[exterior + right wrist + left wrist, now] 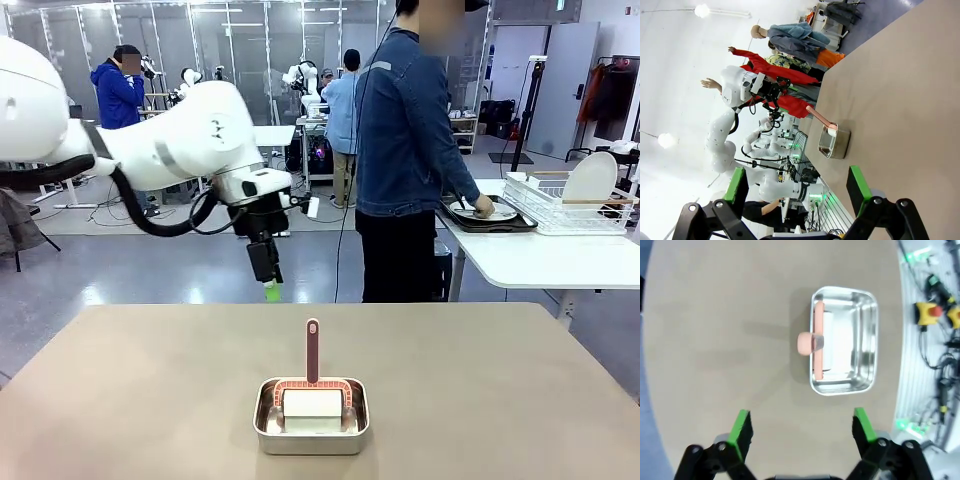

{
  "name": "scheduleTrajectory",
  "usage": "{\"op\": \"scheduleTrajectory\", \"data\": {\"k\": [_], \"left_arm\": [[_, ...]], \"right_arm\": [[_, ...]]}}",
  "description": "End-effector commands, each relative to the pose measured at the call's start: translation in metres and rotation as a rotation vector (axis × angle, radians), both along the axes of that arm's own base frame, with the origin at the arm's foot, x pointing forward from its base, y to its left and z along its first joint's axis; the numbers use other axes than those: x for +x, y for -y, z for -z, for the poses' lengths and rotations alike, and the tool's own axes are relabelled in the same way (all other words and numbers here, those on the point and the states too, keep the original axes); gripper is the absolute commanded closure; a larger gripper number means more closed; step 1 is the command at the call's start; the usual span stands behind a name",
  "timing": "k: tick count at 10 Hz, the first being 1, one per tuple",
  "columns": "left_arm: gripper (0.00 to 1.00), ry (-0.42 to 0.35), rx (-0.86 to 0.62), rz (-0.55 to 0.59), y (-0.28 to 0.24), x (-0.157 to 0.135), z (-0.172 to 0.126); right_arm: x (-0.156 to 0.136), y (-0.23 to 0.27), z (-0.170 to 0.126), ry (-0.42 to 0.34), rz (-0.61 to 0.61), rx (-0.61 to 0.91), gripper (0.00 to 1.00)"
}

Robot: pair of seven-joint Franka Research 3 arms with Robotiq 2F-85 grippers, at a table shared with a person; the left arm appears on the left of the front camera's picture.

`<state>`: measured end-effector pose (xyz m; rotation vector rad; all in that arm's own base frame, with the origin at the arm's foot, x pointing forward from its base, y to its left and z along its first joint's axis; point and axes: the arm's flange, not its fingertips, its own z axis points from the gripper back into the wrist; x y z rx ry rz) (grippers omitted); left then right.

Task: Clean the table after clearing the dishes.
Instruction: When the right (or left) Handle tray is removed, use the right hand (or left hand) to clean the right (or left) side of the table with the Lint Roller.

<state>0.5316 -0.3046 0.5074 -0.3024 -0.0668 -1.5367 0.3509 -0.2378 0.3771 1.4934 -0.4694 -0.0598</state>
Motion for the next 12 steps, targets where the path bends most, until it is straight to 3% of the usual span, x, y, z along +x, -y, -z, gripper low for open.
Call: {"op": "scheduleTrajectory", "data": {"k": [1, 7, 12], "left_arm": [[0.00, -0.045, 0.083, 0.015, 0.026, 0.015, -0.004], [0.00, -0.100, 0.064, 0.093, 0.063, 0.011, 0.029], [0.00, -0.131, 0.098, 0.049, 0.073, -0.002, 0.068]], "right_arm": [[-0.003, 0.000, -0.003, 0.009, -0.001, 0.004, 0.00], [-0.003, 0.000, -0.003, 0.009, -0.001, 0.004, 0.00], [-0.003, 0.000, -0.003, 0.009, -0.001, 0.004, 0.00]]}}
